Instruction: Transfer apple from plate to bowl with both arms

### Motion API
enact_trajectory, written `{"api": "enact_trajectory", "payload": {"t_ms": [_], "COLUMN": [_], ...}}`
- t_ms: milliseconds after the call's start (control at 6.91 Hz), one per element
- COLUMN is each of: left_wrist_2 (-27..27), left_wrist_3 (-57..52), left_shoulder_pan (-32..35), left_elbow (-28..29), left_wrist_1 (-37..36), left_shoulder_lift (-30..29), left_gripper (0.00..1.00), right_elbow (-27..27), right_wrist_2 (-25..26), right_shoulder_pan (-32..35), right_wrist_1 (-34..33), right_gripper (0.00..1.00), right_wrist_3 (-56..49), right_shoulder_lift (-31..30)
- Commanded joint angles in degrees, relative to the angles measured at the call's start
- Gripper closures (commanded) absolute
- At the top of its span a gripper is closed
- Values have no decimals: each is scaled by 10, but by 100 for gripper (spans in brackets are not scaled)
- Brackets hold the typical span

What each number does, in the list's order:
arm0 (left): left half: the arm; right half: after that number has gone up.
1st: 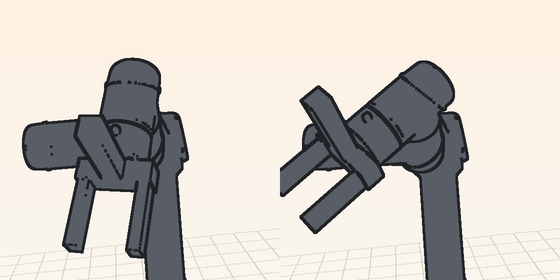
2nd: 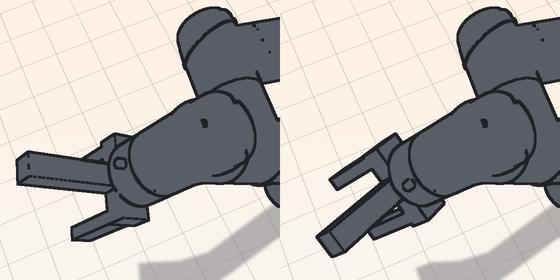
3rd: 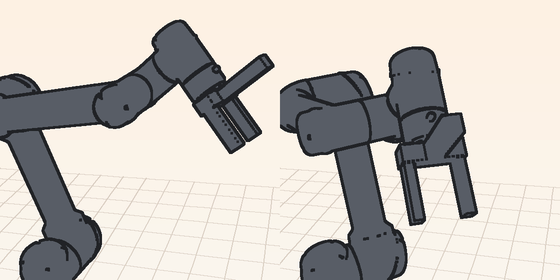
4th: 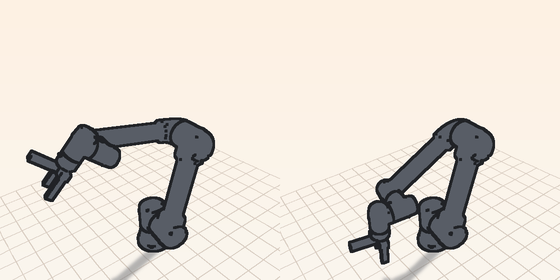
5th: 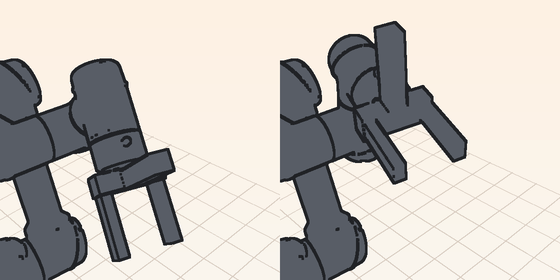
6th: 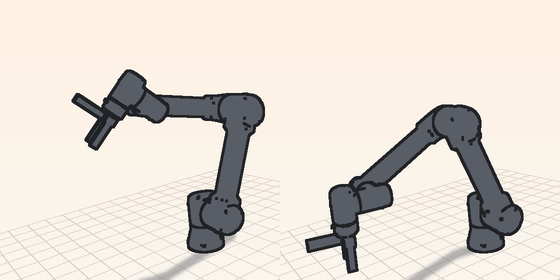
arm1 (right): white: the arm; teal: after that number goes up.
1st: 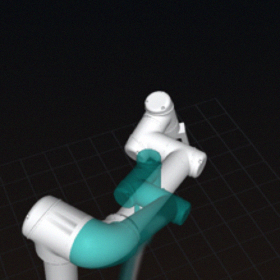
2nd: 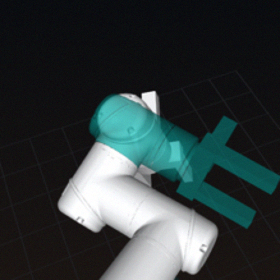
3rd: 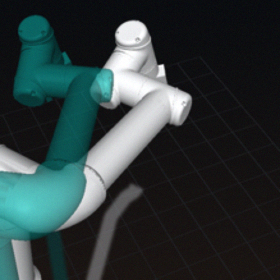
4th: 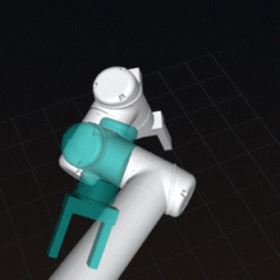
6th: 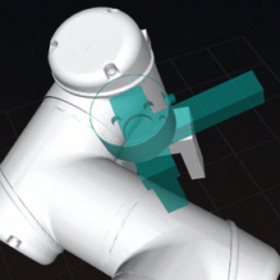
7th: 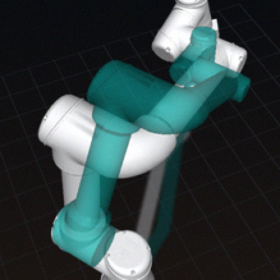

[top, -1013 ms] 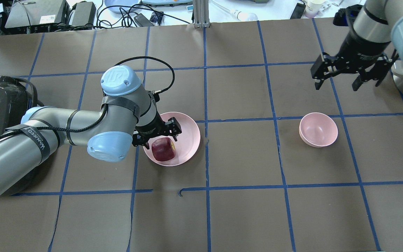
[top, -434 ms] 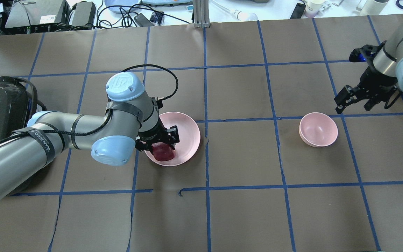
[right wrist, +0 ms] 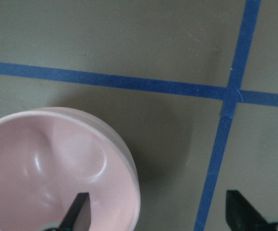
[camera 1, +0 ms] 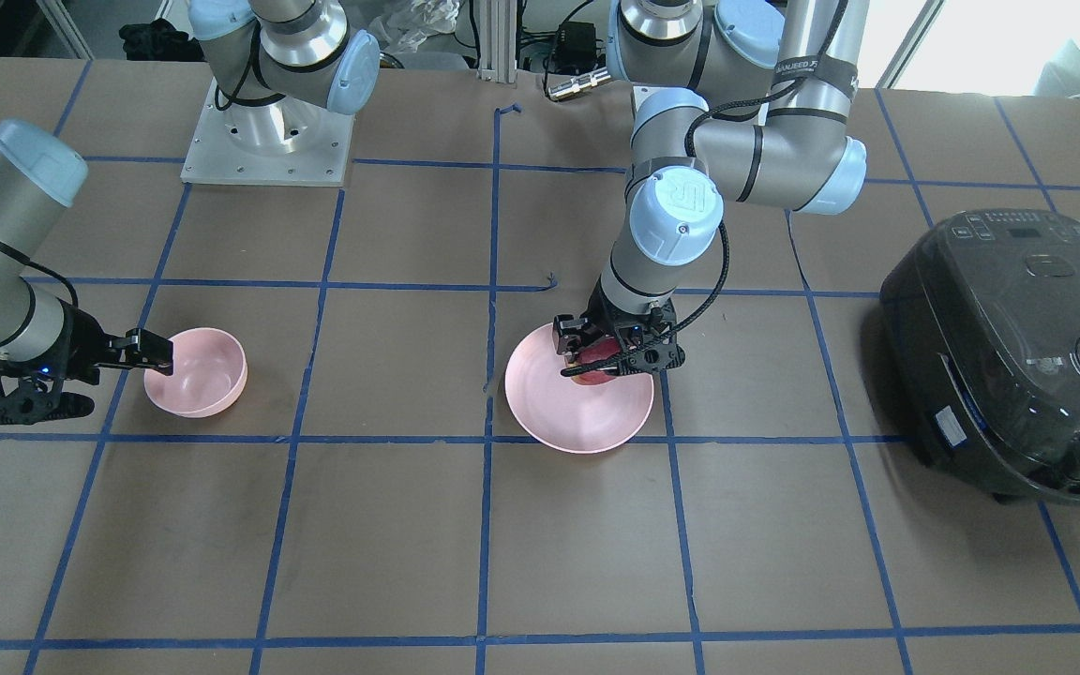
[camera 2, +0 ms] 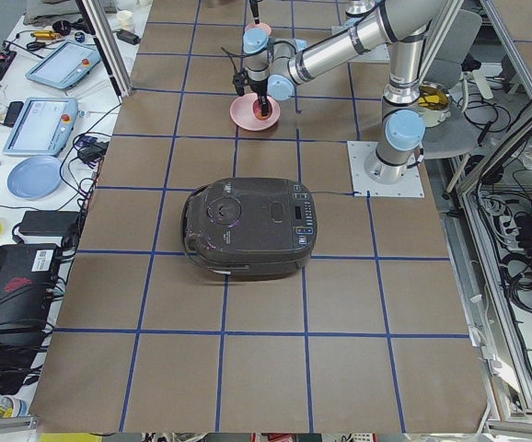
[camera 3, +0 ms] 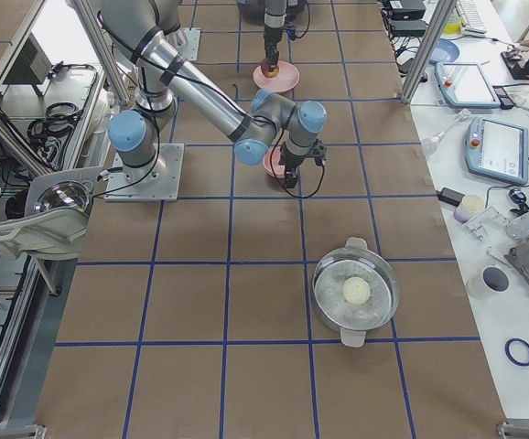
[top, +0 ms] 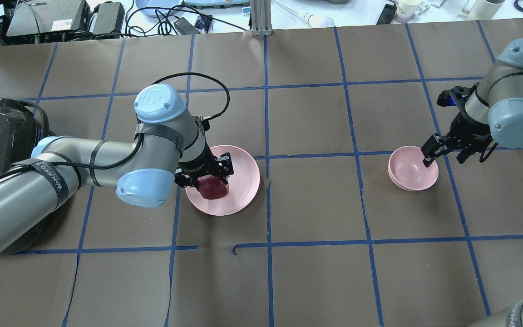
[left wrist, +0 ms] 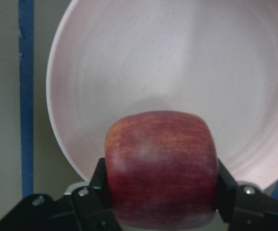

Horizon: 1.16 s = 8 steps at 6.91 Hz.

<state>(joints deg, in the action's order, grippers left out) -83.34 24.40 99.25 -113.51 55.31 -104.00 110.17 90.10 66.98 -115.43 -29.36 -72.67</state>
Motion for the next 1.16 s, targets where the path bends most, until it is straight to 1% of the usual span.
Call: {"api": "enact_trajectory", "payload": {"t_ms": [0, 145, 289, 434, 579, 724, 868, 1013], "left_wrist_2": [61, 77, 78, 104, 119, 121, 142, 149], "left_wrist_3": [131, 182, 203, 231, 260, 295, 338, 359], "left_shoulder_pan": [1, 1, 2, 5, 7, 16, 22, 23], "left_elbow": [60, 67, 69, 82, 92, 96, 122, 162], "left_wrist_1": [52, 52, 51, 52, 53, 52, 52, 82], "left_shoulder_lift": [-4, -5, -5, -7, -10, -15, -22, -35], "left_gripper": [100, 100, 100, 100, 100, 100, 100, 100], "right_elbow": [12, 13, 12, 8, 7, 6, 3, 5], "right_wrist_2": [0, -1, -1, -19, -74, -114, -120, -121], "right_shoulder_pan": [0, 0, 0, 1, 4, 21, 67, 130], "right_wrist_1": [-1, 2, 1, 1, 6, 15, 16, 10], "right_gripper": [74, 100, 100, 100, 100, 100, 100, 100], "right_wrist_3": [-9, -24, -20, -13, 16, 57, 101, 198], "right_shoulder_lift": [10, 8, 8, 6, -3, -17, -22, -23]}}
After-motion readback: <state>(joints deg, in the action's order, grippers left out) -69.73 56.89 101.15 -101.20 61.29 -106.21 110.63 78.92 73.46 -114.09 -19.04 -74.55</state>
